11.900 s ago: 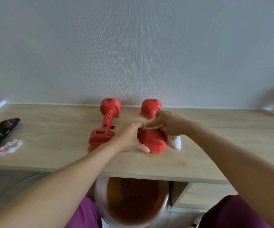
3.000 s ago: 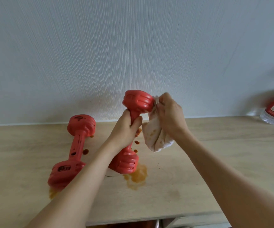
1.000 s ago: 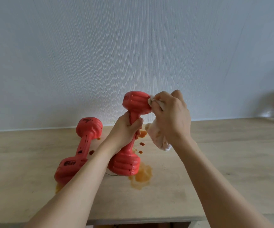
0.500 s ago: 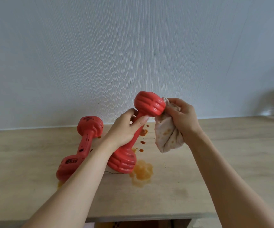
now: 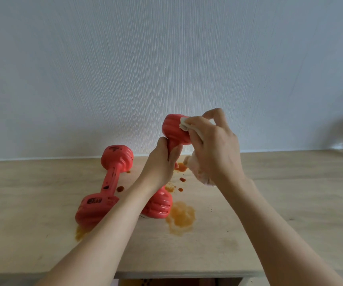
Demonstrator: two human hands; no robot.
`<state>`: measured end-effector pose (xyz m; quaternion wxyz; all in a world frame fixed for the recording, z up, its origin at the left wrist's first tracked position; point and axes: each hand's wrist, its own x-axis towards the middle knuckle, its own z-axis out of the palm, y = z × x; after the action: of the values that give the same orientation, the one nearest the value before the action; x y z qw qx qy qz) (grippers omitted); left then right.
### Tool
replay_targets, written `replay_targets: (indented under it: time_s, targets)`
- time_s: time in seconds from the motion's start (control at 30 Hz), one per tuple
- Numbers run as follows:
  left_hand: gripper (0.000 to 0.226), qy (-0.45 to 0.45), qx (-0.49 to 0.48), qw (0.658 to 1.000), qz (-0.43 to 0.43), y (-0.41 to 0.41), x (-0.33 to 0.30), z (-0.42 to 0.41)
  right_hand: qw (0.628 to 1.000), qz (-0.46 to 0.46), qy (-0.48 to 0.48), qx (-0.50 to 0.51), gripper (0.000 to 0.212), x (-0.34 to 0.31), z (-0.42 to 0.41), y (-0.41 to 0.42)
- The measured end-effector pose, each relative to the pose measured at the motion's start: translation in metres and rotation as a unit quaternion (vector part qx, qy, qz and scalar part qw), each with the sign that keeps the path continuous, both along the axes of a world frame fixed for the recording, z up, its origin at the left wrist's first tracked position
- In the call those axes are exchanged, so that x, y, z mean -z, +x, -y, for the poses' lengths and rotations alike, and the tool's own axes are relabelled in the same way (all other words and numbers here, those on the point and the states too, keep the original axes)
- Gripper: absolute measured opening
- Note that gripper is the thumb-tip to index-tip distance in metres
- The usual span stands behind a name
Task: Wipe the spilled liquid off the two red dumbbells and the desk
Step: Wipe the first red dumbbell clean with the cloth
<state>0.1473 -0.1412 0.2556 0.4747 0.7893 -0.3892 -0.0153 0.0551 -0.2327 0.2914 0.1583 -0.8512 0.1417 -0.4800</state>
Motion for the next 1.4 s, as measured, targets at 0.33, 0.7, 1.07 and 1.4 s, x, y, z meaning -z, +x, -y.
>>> replay_targets:
  time_s: [0.33, 0.7, 1.07, 1.4]
  targets:
    - [0.013, 0.002, -0.002, 1.0, -0.025, -0.004, -0.001, 0.007, 1.0, 0.009, -0.025, 0.013, 0.018, 0.01, -0.001, 0.003]
    - [0.019, 0.0, -0.001, 0.999, -0.034, -0.003, -0.002, 0.005, 0.998, 0.05, -0.022, -0.009, 0.022, 0.014, 0.003, 0.009]
    - [0.019, -0.049, 0.042, 0.987, -0.148, 0.0, 0.0, 0.004, 0.971, 0.071, 0.222, -0.052, 0.018, 0.032, 0.018, -0.004]
    - [0.024, -0.075, 0.092, 0.977, -0.178, -0.004, 0.001, 0.004, 0.969, 0.054, 0.24, -0.031, 0.015, 0.03, 0.023, -0.006]
